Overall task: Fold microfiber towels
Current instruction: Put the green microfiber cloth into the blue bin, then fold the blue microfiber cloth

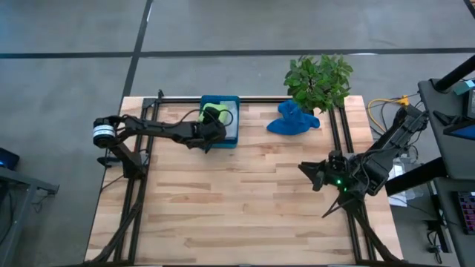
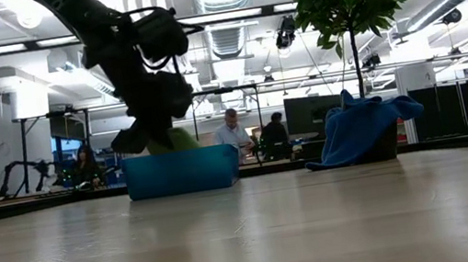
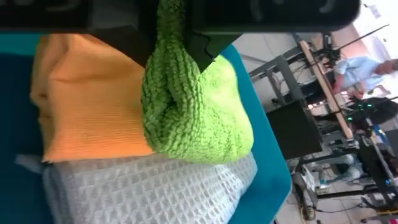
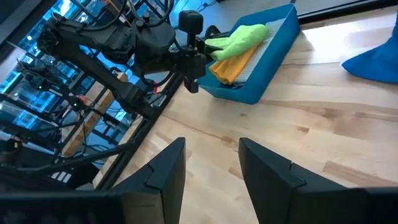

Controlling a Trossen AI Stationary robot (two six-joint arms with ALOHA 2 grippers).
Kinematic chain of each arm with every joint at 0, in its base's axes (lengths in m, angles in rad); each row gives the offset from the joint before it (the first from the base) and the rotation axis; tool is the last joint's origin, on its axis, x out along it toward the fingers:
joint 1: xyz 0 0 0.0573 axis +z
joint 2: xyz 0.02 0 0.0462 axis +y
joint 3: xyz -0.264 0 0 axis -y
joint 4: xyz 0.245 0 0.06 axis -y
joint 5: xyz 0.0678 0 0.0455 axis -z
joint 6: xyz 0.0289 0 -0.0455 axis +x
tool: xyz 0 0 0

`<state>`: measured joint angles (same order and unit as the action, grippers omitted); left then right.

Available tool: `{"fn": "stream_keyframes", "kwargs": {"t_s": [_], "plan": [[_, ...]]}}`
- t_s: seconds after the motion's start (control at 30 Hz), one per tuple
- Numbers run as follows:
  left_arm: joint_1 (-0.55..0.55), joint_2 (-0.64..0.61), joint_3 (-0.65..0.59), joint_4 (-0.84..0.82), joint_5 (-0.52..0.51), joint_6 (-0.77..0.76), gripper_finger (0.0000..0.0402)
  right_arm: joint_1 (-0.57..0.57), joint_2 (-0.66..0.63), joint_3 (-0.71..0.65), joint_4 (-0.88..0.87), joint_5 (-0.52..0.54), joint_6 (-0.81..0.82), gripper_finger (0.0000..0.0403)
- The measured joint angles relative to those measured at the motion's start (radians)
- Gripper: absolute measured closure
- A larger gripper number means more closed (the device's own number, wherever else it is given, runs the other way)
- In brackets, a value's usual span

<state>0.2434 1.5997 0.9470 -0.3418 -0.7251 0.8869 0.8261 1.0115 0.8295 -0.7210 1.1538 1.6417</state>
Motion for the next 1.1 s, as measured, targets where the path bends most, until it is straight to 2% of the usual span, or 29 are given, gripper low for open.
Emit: {"fn": "stream_keyframes", "kwargs": {"t_s": [0.17, 0.43, 0.6, 0.73, 0.9, 0.97, 1.1], "plan": [[-0.001, 0.0, 0.002, -0.044, 0.02, -0.108, 0.0328, 0.0, 0.0, 0.0, 0.004, 0.0, 0.006, 0.0258], [-0.005, -0.04, 0.065, -0.136, 0.022, -0.309, 0.019, 0.0, 0.0, 0.0, 0.026, -0.001, 0.0, 0.0257], [-0.005, -0.099, 0.145, -0.268, 0.119, -0.36, 0.0135, 0.0, 0.0, 0.0, 0.027, 0.0, -0.002, 0.0258], [-0.004, -0.142, 0.179, -0.319, 0.184, -0.358, 0.0128, 0.0, 0.0, 0.0, 0.025, -0.001, -0.004, 0.0261], [0.067, -0.194, 0.185, -0.26, 0.289, -0.387, 0.0139, 0.0, 0.0, 0.0, 0.025, 0.0, -0.003, 0.0262], [0.135, -0.195, 0.187, -0.26, 0.421, -0.462, 0.0156, 0.0, 0.0, 0.0, 0.025, 0.0, -0.002, 0.0264], [0.288, -0.191, 0.194, -0.24, 0.774, -0.648, 0.0201, 0.0, 0.0, 0.0, 0.04, 0.0, 0.0, 0.0263]]}}
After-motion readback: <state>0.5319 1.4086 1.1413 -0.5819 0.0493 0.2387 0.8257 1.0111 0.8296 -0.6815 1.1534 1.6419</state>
